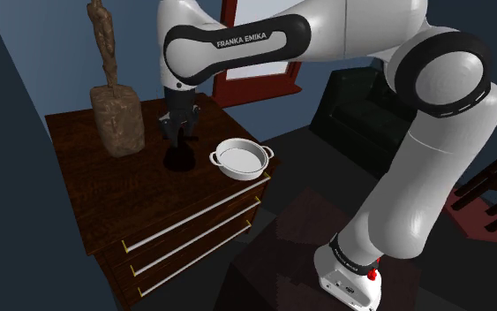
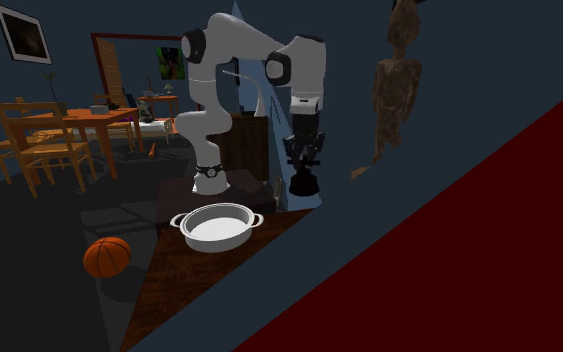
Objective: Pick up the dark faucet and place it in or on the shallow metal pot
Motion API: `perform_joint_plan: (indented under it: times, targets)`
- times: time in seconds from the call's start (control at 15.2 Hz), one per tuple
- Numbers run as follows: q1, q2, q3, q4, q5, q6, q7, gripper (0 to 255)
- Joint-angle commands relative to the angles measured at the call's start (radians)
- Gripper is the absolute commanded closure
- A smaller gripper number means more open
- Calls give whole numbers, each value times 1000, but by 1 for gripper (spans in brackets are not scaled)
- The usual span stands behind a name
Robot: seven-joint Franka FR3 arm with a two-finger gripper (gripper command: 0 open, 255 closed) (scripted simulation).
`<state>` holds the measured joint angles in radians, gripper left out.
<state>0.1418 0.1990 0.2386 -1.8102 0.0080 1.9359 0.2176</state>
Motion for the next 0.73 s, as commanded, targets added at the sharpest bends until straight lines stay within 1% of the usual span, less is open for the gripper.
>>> perform_joint_plan:
  times: [0.0,0.33,0.66]
  targets:
    - [-29,-45,-16,-50,11,4,-48,255]
    - [-92,-142,-62,-153,28,8,-163,255]
    - [-151,-219,-118,-225,32,0,-279,255]
